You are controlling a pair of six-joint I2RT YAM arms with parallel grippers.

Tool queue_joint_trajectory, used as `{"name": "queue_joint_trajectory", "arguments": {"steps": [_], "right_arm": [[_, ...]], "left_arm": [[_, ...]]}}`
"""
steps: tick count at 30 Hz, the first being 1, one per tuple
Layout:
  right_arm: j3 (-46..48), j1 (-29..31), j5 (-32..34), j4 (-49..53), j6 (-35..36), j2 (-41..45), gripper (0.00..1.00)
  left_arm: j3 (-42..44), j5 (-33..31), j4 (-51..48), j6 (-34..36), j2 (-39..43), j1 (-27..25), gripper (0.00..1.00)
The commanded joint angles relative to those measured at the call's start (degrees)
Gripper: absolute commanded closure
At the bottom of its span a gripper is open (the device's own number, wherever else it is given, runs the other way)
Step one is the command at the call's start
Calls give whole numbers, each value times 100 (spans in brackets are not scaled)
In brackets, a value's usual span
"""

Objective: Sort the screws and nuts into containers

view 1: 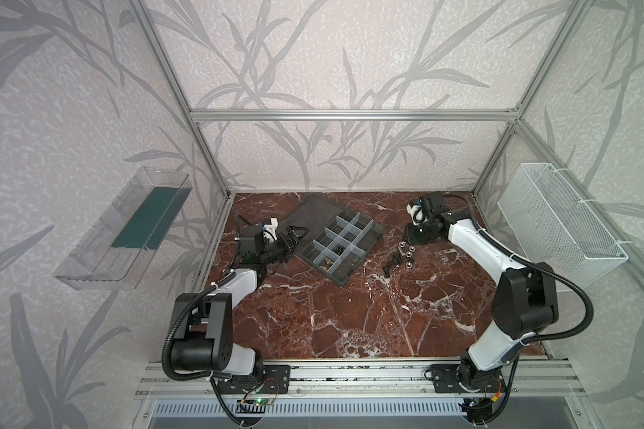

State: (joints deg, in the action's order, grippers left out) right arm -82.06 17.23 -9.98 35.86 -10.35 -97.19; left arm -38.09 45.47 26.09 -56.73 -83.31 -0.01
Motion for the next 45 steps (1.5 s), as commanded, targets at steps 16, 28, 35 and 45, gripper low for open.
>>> {"name": "queue_joint_trajectory", "arguments": {"steps": [16, 28, 35, 45], "right_arm": [[-2760, 1482, 441, -586, 53, -2742, 100], [-3235, 1523, 406, -118, 70, -3442, 95], [-3418, 1536, 453, 70, 67, -3598, 68], [-3498, 1532, 586, 623, 335, -3014, 46]], "left_arm": [[161, 105, 222, -110, 214, -14, 1], [152, 93, 210, -84, 212, -9, 1], [152, 129, 252, -93, 183, -10, 1], [187, 78, 197, -71, 269, -12, 1]]}}
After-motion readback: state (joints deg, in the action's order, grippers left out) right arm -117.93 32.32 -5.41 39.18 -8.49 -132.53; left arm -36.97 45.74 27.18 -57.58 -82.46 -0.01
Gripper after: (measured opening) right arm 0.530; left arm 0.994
